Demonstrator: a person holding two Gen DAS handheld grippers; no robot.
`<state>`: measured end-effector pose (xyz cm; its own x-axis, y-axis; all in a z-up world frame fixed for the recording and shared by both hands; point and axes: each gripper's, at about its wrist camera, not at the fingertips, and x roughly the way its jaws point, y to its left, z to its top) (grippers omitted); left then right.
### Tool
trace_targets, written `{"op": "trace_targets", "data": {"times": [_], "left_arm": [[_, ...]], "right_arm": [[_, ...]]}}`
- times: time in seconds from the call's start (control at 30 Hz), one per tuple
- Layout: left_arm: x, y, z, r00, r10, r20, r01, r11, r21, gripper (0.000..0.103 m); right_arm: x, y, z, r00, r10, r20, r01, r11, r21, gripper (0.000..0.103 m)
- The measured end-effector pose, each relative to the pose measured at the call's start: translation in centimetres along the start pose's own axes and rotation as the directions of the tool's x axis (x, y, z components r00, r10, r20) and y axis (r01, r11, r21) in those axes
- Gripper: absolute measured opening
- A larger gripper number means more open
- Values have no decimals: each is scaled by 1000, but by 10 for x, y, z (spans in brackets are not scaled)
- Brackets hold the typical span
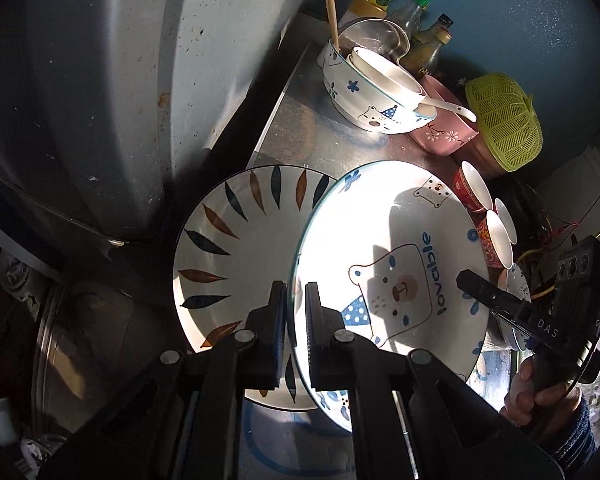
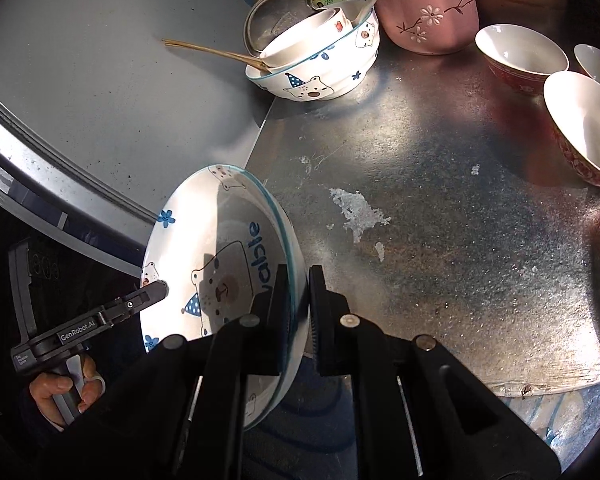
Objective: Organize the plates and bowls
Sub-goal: 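Lower the bear plate onto the leaf-pattern plate and open the right gripper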
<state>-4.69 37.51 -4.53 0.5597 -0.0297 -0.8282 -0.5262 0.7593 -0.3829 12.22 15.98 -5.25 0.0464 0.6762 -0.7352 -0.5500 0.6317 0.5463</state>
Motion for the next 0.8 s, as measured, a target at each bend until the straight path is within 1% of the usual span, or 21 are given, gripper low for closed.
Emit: {"op": "trace_targets", "data": {"times": [0.23,0.43,0.8], "left_arm": [[5,28,5,999,32,-14,-33,999,-27,7],[13,46,11,998,51,-35,-52,998,-27,7],[30,41,17,992,94,-79,-89,994,67,7]], "right_arm": [[31,16,5,999,11,-36,-12,1000,-15,10],[53,22,6,998,-2,-64,1,1000,-17,10],[73,34,1,994,-73,-76,71,997,-26,10]]}}
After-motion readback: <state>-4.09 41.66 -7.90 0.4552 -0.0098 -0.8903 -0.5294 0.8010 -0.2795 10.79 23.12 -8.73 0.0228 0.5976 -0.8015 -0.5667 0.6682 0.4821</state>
